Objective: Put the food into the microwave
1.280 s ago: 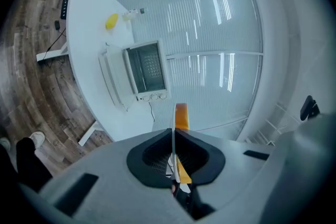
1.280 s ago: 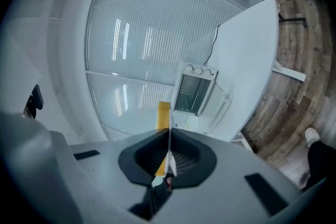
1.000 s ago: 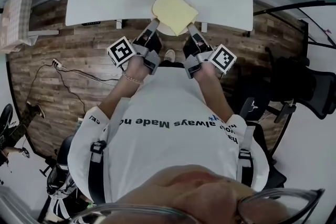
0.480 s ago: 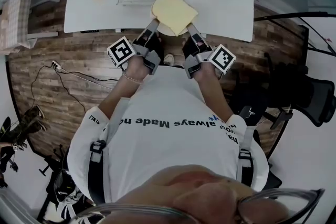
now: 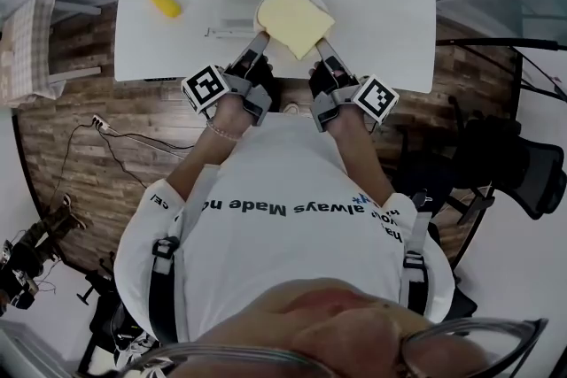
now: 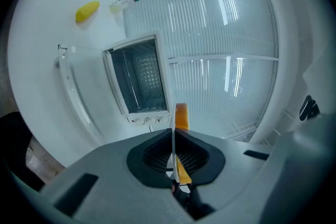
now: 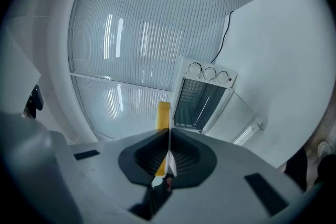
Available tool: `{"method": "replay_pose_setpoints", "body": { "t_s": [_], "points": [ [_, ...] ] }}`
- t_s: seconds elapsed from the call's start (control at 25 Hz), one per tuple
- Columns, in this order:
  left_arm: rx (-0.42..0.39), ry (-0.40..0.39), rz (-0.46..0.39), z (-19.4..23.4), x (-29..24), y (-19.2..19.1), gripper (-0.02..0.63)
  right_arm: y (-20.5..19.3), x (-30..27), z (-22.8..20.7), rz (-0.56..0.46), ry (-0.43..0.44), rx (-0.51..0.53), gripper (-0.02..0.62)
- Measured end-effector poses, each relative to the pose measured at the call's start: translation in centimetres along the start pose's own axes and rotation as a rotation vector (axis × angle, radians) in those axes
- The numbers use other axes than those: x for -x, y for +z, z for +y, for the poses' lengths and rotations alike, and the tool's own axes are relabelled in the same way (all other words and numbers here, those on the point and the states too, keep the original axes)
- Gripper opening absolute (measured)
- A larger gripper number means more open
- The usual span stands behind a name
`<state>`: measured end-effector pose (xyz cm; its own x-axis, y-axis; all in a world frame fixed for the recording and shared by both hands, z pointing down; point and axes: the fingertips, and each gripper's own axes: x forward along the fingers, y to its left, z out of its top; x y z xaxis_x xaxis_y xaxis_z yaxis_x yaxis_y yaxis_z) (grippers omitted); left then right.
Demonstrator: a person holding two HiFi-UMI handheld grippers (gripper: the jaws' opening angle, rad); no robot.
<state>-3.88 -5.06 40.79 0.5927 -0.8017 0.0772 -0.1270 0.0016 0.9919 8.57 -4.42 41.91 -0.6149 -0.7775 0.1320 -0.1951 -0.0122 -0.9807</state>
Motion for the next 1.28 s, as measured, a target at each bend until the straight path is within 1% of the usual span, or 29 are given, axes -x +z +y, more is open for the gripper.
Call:
{"method": "replay_pose_setpoints", "body": {
  "t_s": [0.16,0.32,0.4,0.48,0.76,0.88,1.0,1.16,1.28],
  "points": [
    [-0.005,-0.004,0.019,0.3,-2.0,3.9,0.018,0.9,-4.2,0.3,-0.009,-0.010,-0.003,0.020],
    [-0.003,0.016,0.040,1.8,-4.8,9.8,0.018,1.8,-10.6,0.0,-0.014,-0.040,0.001,0.020],
    [-0.002,0.013,0.047,1.9,-5.5,11.3,0.018,2.2,-12.3,0.3,-0.026,-0.040,0.003,0.020],
    [0.001,-0.003,0.052,1.4,-5.7,11.6,0.018,2.2,-12.5,0.8,-0.038,-0.033,0.006,0.020],
    [-0.010,-0.017,0.066,-0.1,-6.2,12.4,0.018,2.8,-13.1,2.3,-0.049,-0.010,0.039,0.020],
    [-0.009,-0.010,0.061,0.2,-6.1,12.4,0.018,2.7,-13.1,2.2,-0.037,-0.015,0.034,0.020],
    [-0.006,0.016,0.052,0.8,-5.8,12.4,0.018,2.7,-13.2,1.9,-0.021,-0.019,0.028,0.020],
    [0.006,-0.001,0.028,0.3,-6.4,11.8,0.018,3.2,-13.0,1.7,-0.002,-0.019,0.024,0.020],
    [0.007,0.017,0.024,0.7,-6.5,11.2,0.018,3.6,-12.8,1.2,0.013,-0.024,0.020,0.020]
  ]
}}
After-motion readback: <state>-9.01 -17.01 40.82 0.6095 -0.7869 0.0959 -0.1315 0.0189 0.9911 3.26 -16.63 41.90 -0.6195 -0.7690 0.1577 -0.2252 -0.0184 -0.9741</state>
